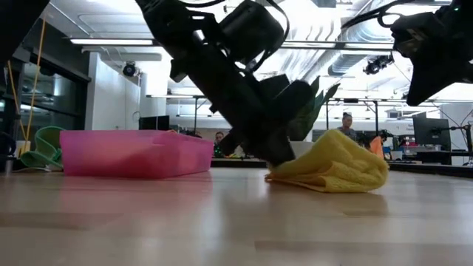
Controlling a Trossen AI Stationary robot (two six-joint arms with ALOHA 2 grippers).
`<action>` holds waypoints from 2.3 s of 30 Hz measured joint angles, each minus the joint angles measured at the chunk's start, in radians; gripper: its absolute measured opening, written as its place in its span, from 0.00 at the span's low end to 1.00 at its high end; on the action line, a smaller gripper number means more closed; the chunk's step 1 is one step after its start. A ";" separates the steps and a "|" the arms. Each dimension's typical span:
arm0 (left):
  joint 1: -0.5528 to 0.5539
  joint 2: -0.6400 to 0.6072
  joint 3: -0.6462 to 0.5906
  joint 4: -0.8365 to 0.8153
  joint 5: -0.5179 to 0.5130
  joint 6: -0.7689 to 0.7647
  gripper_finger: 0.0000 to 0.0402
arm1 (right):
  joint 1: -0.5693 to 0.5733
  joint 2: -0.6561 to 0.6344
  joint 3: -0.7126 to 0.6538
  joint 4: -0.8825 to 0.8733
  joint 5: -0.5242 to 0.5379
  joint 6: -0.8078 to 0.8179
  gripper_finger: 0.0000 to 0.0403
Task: Fold microfiber towels
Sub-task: Fold the yellow microfiber cloth, then put the yellow microfiber cloth into the pink bin
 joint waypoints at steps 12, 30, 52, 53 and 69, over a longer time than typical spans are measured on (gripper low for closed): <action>0.010 -0.119 -0.001 -0.058 0.072 0.026 0.00 | 0.000 0.001 0.000 0.007 0.034 0.000 0.00; -0.151 -0.013 -0.001 0.173 -0.013 -0.040 0.00 | 0.000 0.001 0.000 0.022 0.045 0.001 0.00; -0.158 -0.097 -0.001 0.006 0.265 -0.011 0.00 | 0.000 0.001 0.000 0.021 0.054 -0.014 0.00; -0.151 -0.125 -0.001 -0.019 0.268 0.012 0.00 | 0.000 0.001 0.000 0.021 0.056 -0.015 0.00; -0.103 -0.290 -0.130 0.017 0.209 -0.290 0.33 | -0.001 0.001 0.000 0.011 0.088 -0.015 0.00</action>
